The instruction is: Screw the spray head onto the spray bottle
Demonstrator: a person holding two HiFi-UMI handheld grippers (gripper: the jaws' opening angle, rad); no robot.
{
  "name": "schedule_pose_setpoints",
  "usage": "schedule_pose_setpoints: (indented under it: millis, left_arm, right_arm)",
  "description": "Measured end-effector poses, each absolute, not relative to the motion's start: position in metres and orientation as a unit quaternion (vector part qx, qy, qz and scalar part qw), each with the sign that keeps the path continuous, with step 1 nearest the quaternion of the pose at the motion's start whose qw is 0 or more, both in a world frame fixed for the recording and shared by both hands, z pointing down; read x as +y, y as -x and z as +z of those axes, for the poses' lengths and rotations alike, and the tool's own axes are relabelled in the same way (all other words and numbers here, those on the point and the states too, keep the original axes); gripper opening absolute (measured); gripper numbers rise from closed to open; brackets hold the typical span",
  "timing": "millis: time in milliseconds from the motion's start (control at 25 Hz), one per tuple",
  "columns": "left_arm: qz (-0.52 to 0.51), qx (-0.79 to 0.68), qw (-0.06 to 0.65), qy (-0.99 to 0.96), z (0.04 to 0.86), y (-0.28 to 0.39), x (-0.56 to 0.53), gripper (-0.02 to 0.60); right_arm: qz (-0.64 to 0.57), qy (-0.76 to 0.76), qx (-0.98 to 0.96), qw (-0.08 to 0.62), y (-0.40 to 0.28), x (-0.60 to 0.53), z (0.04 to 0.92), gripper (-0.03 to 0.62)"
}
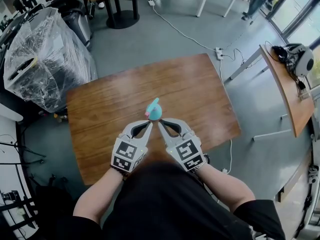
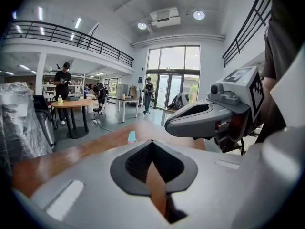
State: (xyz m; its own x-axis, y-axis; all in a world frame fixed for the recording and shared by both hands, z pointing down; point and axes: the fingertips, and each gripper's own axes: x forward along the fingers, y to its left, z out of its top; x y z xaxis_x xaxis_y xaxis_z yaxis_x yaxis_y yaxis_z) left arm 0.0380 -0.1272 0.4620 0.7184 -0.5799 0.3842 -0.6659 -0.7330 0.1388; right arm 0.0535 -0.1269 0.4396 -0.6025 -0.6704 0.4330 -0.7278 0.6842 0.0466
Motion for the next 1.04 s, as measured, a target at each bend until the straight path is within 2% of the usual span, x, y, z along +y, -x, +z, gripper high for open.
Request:
schedule_pose_setpoints:
  millis: [1040]
  left_arm:
    - [0.161,-0.349,0.132,-0.914,0.4556,-0.0424,-0.135,0.011]
  right_arm:
    - [0.067,-0.392,-0.893,0.212,-0.056,-0.1324,0.4372,-0.008]
